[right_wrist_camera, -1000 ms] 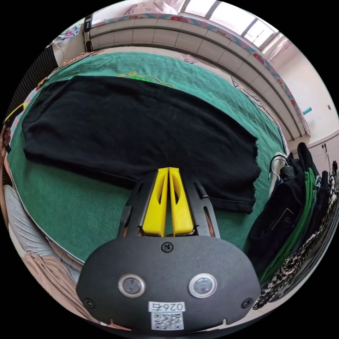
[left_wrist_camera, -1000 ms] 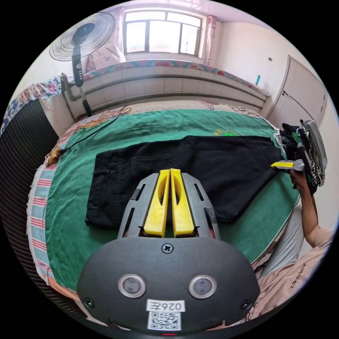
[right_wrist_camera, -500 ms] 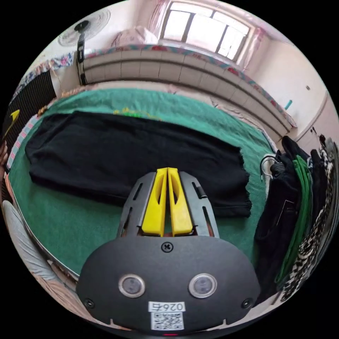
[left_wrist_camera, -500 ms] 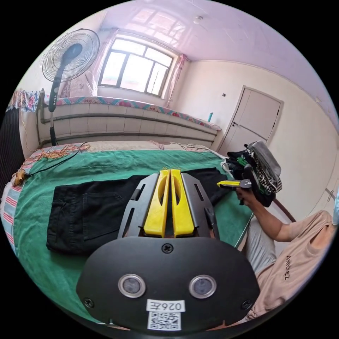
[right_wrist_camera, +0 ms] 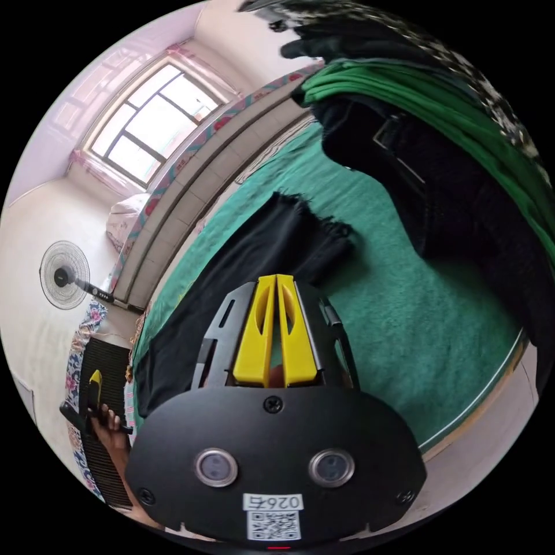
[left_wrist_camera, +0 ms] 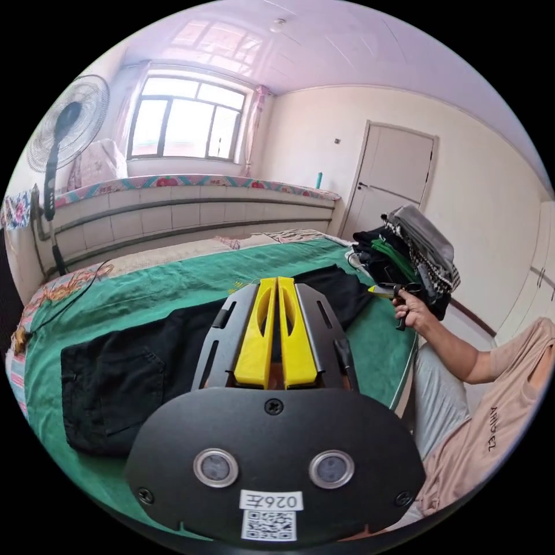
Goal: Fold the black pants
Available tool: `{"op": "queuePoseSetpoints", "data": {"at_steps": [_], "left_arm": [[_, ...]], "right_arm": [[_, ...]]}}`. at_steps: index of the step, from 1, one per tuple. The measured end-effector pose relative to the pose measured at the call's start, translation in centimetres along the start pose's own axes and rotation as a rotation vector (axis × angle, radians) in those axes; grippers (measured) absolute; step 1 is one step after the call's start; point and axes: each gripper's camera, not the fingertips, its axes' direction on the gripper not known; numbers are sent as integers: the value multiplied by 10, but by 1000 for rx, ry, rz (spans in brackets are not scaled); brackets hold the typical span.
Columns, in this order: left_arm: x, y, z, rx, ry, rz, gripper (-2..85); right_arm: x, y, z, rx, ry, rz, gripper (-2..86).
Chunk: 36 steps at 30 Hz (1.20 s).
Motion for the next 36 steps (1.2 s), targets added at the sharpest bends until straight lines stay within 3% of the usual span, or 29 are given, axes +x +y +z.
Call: {"op": "queuePoseSetpoints", "data": {"at_steps": [5,10,18,23,30,33,35,36], "left_arm": [[56,-76,147,-97,57,163,80],[87,-141,297,-237,124,172,119],[160,-193,515,-467,59,334,140],[205,-208,636,-586,208,384,166],[230,-230,715,-643,365,388,154],[238,-233,728,-651,370,443,119],[247,-237,734,-676,481,466,56],[249,-237,737,-685,499,459,79]], "right_arm": [[-3,-136,-34,-24,17,8,68],[1,-254,-32,-89,-136,126,67],[-101,-389,-31,-62,-115,102,79],[-178,-432,-27,-30,-64,44,110],[-217,-483,-11,-21,-162,62,95],[-237,-500,2,-55,-167,17,67],[-236,-497,1,-55,-197,27,64],[-234,-494,-1,-59,-221,32,65]]}}
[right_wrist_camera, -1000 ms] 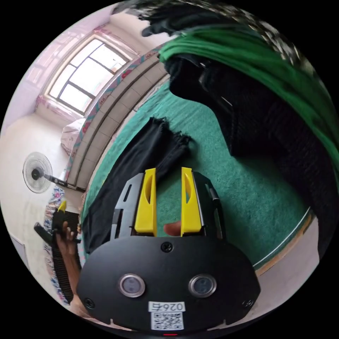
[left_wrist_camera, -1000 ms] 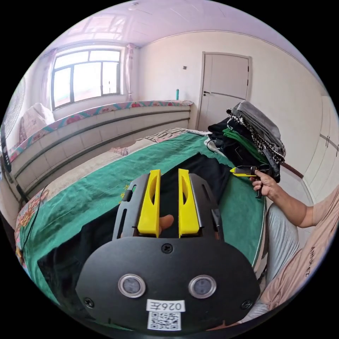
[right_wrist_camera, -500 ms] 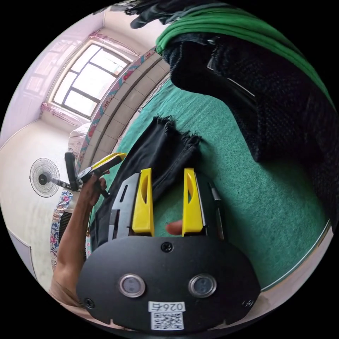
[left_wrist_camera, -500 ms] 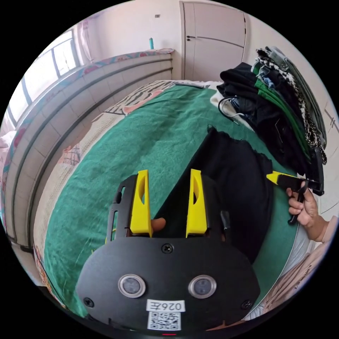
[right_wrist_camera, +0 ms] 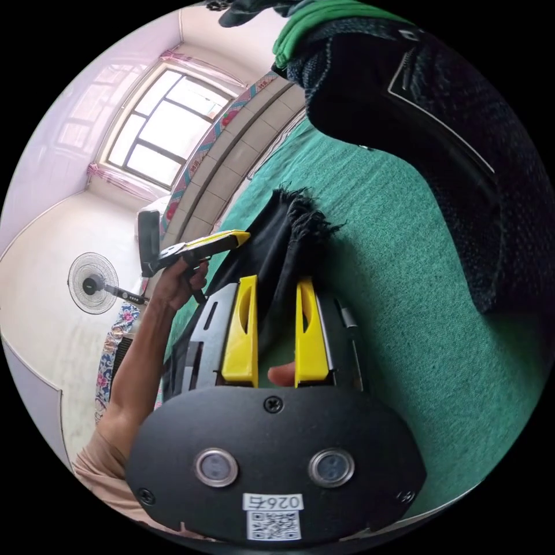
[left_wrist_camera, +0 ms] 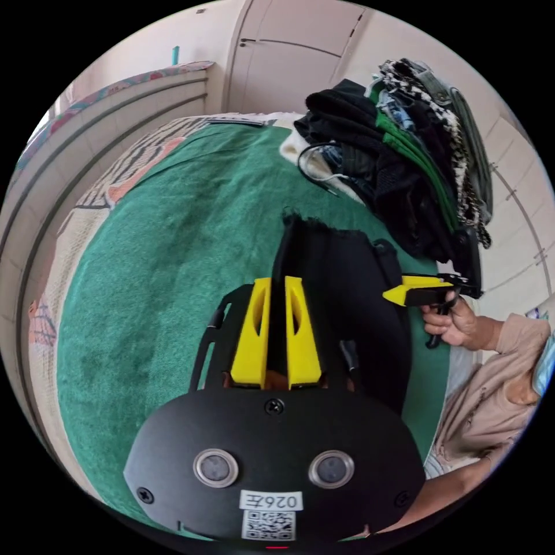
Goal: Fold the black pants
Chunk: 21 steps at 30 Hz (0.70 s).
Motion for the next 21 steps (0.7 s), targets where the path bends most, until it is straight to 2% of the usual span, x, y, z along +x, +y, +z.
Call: {"op": "queuePoseSetpoints", "data": {"at_steps": [1,3,5,9,13,21], "left_arm": [[0,-5,6,-17,29,4,126],[5,-12,19,-58,-4,31,136],[18,-18,26,-87,-95,117,108],[13,-27,22,-136,-47,110,27],[9,-23,7,-107,4,112,12],[25,-11,-42,6,86,191,6]], "right_arm": [[1,3,-1,-2,-14,4,66],[-1,15,1,2,-21,8,61],[-10,25,4,3,13,-12,45],[8,60,10,-26,-76,6,8],[36,105,-1,-27,-142,66,0],[48,260,-69,80,-123,-10,-1]]}}
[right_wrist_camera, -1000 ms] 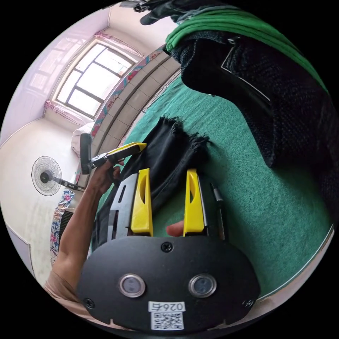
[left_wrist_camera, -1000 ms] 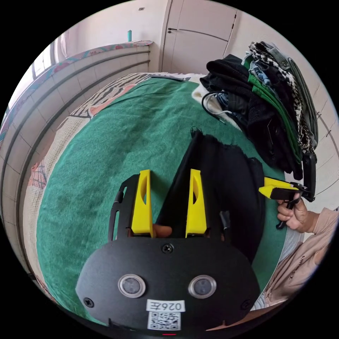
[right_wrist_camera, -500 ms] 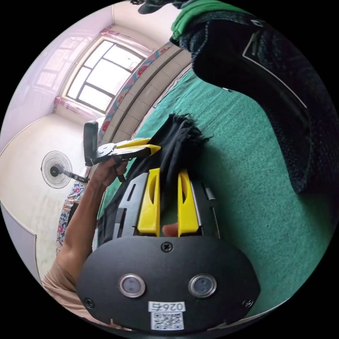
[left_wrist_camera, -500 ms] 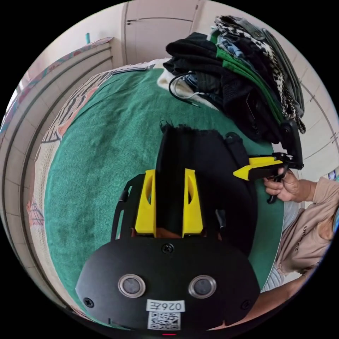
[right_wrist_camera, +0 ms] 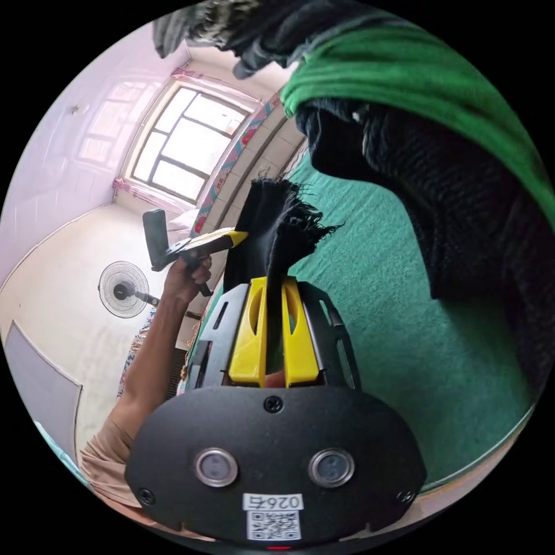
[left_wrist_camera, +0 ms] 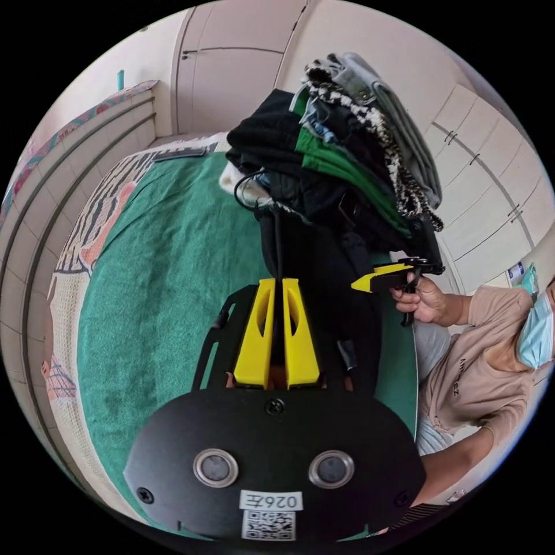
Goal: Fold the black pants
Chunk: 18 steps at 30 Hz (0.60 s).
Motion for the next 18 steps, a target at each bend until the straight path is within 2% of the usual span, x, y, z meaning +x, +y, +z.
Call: {"op": "queuePoseSetpoints", "data": {"at_steps": [4,10,18], "left_arm": [[8,31,-35,53,16,18,6],[17,135,-115,205,10,5,6],[21,340,-205,361,-15,-98,4]], "right_arm": [[-23,96,-22,52,35,-97,-1],[-108,311,-9,117,74,-396,-1],[-183,678,116,37,81,-811,0]]}}
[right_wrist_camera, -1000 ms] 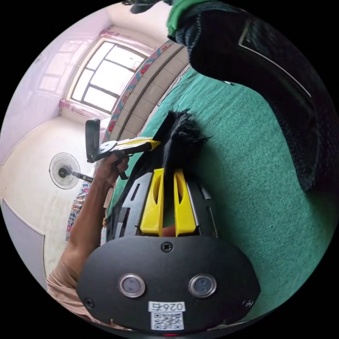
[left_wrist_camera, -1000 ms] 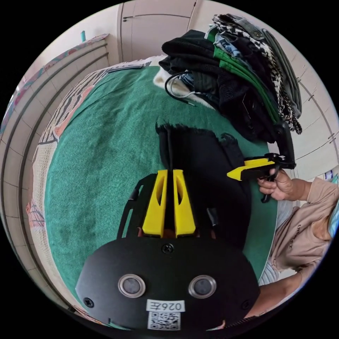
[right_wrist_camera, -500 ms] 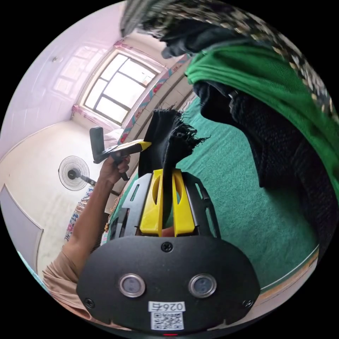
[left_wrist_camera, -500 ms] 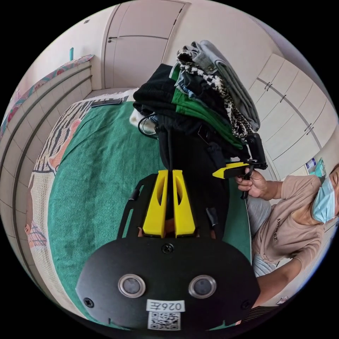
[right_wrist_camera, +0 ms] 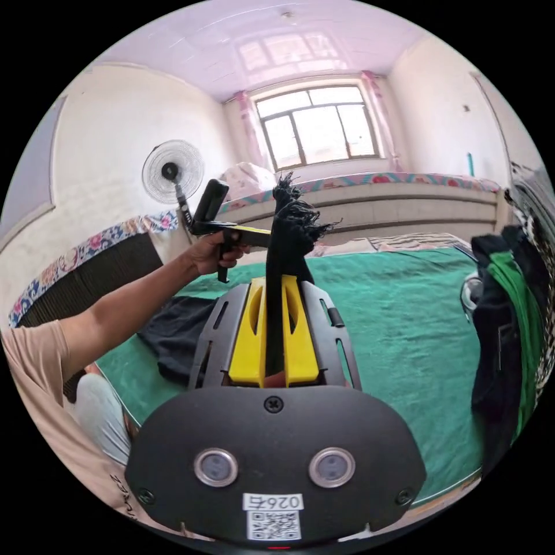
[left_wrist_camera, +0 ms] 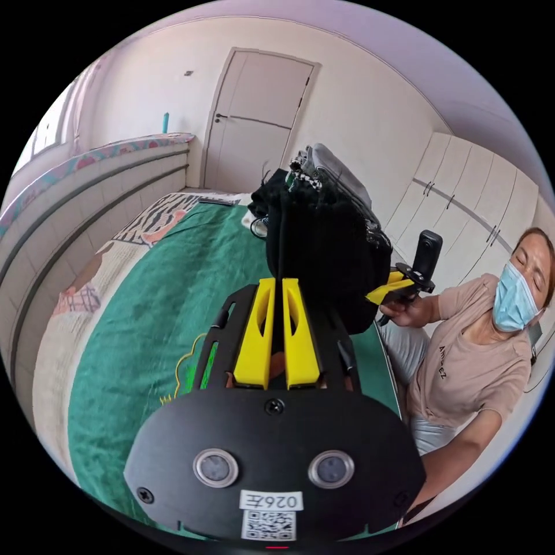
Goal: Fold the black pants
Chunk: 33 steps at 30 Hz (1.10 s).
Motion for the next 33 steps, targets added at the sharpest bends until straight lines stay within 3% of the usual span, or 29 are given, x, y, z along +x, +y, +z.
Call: {"op": "queuePoseSetpoints", "data": {"at_steps": [4,6,9,14,17,21,25,27,28,29,33], "left_arm": [[-17,103,-58,29,-40,-117,1],[-28,153,-80,40,-46,-201,-2],[-44,238,-111,-9,-145,-387,-8],[-38,365,-208,169,-215,-649,-10],[-13,388,-240,321,-213,-663,-10],[13,377,-234,393,-200,-634,-10],[27,336,-172,267,-84,-582,-10],[33,315,-129,5,-136,-545,-9],[36,309,-97,-243,-235,-537,-9],[47,307,-81,-337,-311,-470,-8],[74,302,-93,-389,-362,-462,-8]], "right_arm": [[-115,122,86,-98,-68,-127,4],[-188,218,172,-285,-140,-291,23],[-230,338,251,-492,-257,-361,55],[-205,466,277,-605,-379,-315,57],[-155,532,275,-593,-303,-241,47],[-82,634,299,-690,-211,-142,31],[-54,743,351,-886,-195,-166,17],[-42,796,364,-922,-170,-221,-1],[-38,805,362,-927,-166,-235,-3],[-27,820,358,-936,-160,-255,-6],[45,860,324,-860,-134,-192,-9]]}}
